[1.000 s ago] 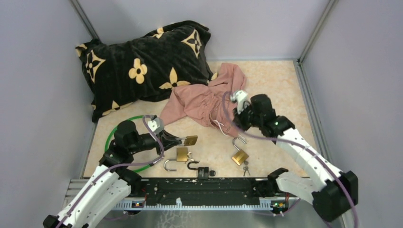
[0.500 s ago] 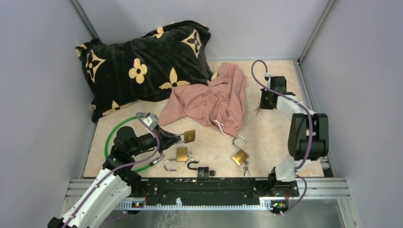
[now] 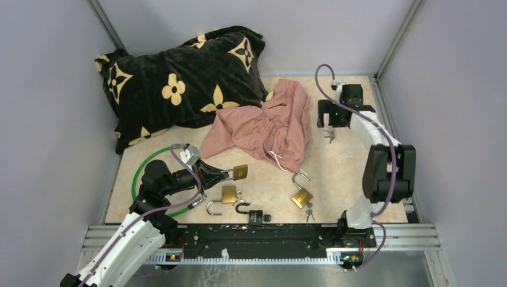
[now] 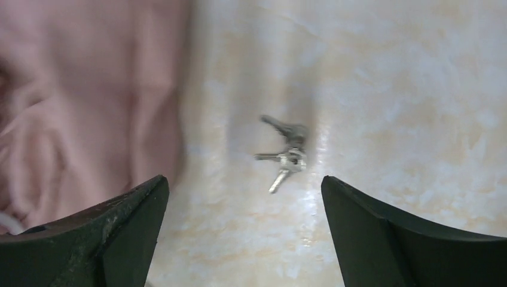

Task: Lock with the key
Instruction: Place the lock at the center of the board.

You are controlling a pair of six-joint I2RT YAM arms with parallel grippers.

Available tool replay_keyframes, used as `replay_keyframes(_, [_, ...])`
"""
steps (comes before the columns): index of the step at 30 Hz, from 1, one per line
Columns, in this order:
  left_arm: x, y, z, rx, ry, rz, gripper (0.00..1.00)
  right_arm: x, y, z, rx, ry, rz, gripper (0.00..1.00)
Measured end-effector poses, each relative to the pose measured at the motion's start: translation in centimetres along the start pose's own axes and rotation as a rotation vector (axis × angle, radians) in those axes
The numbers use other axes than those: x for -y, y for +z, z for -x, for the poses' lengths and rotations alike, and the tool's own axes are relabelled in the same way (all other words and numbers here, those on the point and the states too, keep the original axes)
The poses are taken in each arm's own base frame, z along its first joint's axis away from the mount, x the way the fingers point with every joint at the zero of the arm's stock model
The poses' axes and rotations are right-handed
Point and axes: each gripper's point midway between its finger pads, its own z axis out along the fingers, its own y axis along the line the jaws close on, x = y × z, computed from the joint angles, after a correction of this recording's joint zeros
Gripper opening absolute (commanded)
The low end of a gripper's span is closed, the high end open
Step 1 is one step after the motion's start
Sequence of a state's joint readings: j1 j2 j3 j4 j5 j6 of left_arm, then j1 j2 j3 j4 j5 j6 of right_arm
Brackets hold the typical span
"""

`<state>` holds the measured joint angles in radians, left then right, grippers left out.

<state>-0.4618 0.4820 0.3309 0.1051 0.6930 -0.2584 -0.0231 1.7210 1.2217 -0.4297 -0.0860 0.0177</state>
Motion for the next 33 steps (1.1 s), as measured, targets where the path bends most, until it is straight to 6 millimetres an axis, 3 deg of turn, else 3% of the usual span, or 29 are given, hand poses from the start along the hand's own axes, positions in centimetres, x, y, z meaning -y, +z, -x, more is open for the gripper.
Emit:
replay_keyframes(1, [0.3,0.0,0.0,0.0,0.026,-0.024,0.0,-1.3,-1.4,0.7,0.037,-0.048,0.035,0.98])
replay_keyframes(2, [0.6,0.0,0.0,-0.001,0.057,-0.048,0.0,-4.3,-3.9,1.5,0.098,-0.142,0.116,0.98])
replay_keyframes(3, [0.9,0.0,0.1,-0.002,0.088,-0.073,0.0,-5.1,-4.5,1.7,0.114,-0.167,0.138,0.98])
replay_keyframes(6, [2.1,-0.2,-0.1,-0.009,0.192,-0.163,0.0,-16.4,-12.4,1.6,0.313,-0.484,0.475,0.98])
replay_keyframes(8, [2.5,-0.3,-0.3,-0.013,0.245,-0.198,0.0,-24.2,-18.9,-1.1,0.447,-0.712,0.769,0.98])
replay_keyframes(9, [2.6,-0.3,-0.4,-0.015,0.265,-0.21,0.0,-27.3,-21.9,-3.4,0.492,-0.812,0.91,0.98])
replay_keyframes(12, [2.8,-0.4,-0.6,-0.019,0.315,-0.238,0.0,-31.6,-26.8,-9.0,0.512,-0.973,1.188,0.98])
replay_keyframes(14, [2.8,-0.5,-0.8,-0.021,0.333,-0.248,0.0,-32.9,-27.5,-11.0,0.481,-1.013,1.264,0.98])
replay_keyframes(18, [2.9,-0.5,-0.9,-0.025,0.353,-0.261,0.0,-34.8,-26.1,-14.1,0.382,-1.06,1.305,0.88])
replay_keyframes(23, [2.9,-0.5,-0.9,-0.025,0.356,-0.262,0.0,-35.8,-23.7,-17.2,0.246,-1.091,1.313,0.56])
replay_keyframes(29, [2.8,-0.4,-0.9,-0.027,0.353,-0.258,0.0,-36.1,-22.6,-18.0,0.192,-1.077,1.303,0.01])
replay_keyframes(31, [2.6,-0.5,-1.1,-0.038,0.323,-0.247,0.0,-36.2,-22.6,-18.2,0.194,-1.09,1.308,0.0])
replay_keyframes(32, [2.6,-0.5,-1.2,-0.043,0.308,-0.246,0.2,-36.1,-22.5,-18.2,0.196,-1.095,1.307,0.0])
replay_keyframes(33, [2.7,-0.5,-1.3,-0.045,0.299,-0.246,0.55,-36.1,-22.5,-18.2,0.194,-1.096,1.306,0.0])
